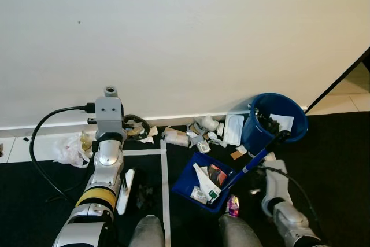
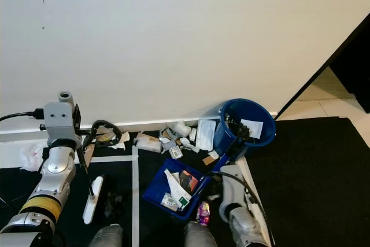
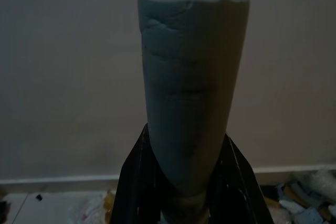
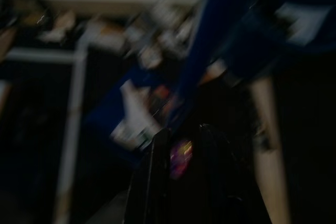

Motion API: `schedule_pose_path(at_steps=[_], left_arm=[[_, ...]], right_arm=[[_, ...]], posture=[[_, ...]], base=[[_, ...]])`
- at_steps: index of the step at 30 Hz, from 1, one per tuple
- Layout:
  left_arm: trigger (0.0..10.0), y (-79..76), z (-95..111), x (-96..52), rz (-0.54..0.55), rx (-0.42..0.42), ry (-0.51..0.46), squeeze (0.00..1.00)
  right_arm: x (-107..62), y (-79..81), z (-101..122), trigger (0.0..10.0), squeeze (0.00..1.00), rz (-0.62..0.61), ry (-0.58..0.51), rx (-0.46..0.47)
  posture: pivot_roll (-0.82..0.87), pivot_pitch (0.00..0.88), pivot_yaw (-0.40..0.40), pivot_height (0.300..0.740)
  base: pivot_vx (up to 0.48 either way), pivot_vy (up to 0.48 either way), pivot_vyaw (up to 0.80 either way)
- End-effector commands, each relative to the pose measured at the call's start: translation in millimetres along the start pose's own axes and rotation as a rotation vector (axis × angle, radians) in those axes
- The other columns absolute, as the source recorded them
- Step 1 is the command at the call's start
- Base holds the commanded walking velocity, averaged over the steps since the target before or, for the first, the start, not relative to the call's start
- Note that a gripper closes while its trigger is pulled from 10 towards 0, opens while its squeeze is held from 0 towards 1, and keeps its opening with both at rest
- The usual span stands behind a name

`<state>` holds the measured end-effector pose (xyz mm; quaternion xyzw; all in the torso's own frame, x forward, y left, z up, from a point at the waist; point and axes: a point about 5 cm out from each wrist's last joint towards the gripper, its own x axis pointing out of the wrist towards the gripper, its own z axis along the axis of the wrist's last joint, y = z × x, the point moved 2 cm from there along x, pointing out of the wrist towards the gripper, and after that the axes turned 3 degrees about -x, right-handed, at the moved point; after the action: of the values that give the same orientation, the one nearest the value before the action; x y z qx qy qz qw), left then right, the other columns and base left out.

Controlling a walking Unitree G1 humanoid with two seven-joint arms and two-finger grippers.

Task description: Sweep floor

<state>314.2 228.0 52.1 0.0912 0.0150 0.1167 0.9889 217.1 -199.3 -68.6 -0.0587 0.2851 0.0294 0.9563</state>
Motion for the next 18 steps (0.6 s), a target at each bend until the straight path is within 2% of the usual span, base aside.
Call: schedule_pose_path(at_steps=[1, 7, 10, 18], left_arm=[[10.0, 0.7, -9.1, -5.0, 0.006, 0.025, 0.036, 0.00], [10.0, 2.7, -13.2, -7.6, 0.024, 0.034, 0.049, 0.00], [10.0, 2.3, -15.3, -9.6, 0.030, 0.034, 0.056, 0.00], [10.0, 2.6, -18.3, -11.5, 0.038, 0.036, 0.067, 0.00]], right_arm=[[-3.0, -11.1, 9.0, 10.0, 1.00, -0.054, -0.087, -0.010], [-3.1, -15.8, 27.9, 10.0, 1.00, -0.058, -0.213, -0.002], [-1.8, -17.1, 46.4, 10.0, 1.00, -0.052, -0.312, -0.016], [-1.0, -15.1, 57.7, 10.0, 1.00, -0.058, -0.375, -0.025]], posture=[[0.10, 0.044, -0.043, 0.740], [0.10, 0.044, -0.042, 0.740], [0.10, 0.043, -0.049, 0.740], [0.10, 0.042, -0.053, 0.740]], base=[[0.000, 0.000, 0.00], [0.000, 0.000, 0.00], [0.000, 0.000, 0.00], [0.000, 0.000, 0.00]])
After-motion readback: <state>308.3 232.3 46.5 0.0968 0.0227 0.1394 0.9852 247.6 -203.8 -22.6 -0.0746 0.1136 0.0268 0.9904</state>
